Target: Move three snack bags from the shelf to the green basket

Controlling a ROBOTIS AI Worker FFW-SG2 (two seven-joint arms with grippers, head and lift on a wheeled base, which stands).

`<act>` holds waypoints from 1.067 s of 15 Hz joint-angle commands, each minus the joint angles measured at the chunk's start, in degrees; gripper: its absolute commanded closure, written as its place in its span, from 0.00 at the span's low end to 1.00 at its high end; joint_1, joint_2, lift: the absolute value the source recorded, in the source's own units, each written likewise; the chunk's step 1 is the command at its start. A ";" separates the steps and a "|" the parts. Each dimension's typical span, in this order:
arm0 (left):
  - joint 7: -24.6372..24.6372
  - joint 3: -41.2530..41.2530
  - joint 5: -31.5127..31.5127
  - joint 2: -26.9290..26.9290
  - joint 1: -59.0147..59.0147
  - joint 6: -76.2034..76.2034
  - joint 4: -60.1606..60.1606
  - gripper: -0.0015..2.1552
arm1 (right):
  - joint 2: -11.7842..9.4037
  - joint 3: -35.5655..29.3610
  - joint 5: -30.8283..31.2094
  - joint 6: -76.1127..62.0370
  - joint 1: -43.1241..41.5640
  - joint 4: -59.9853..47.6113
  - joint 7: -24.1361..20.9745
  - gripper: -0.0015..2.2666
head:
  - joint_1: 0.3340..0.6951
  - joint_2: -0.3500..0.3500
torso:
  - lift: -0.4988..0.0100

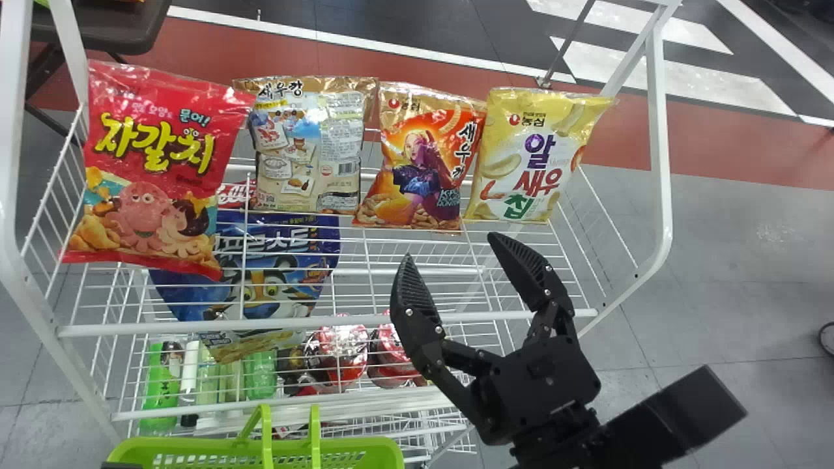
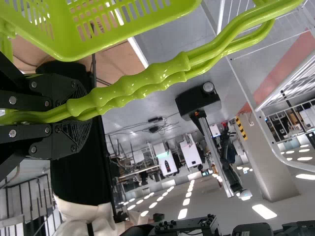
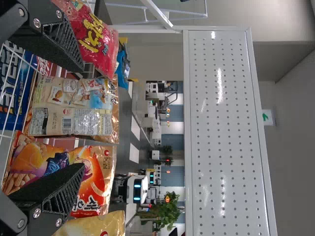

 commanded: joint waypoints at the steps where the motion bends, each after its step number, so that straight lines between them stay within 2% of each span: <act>1: 0.01 0.00 0.07 0.00 0.00 -0.01 -0.07 0.84 | -0.01 -0.03 -0.02 0.00 -0.06 0.56 0.00 0.06 | 1.00 0.00 | 0.89; 12: 0.01 0.00 0.07 0.00 0.35 -0.01 -0.42 0.84 | -0.01 -0.03 0.07 -0.53 -0.67 1.18 0.00 0.06 | 1.00 0.00 | 0.89; 16: -0.16 -0.09 0.07 0.00 0.53 -0.01 -0.86 0.84 | 0.34 1.90 0.33 -0.53 -5.33 5.75 0.00 0.06 | 1.00 0.00 | 0.89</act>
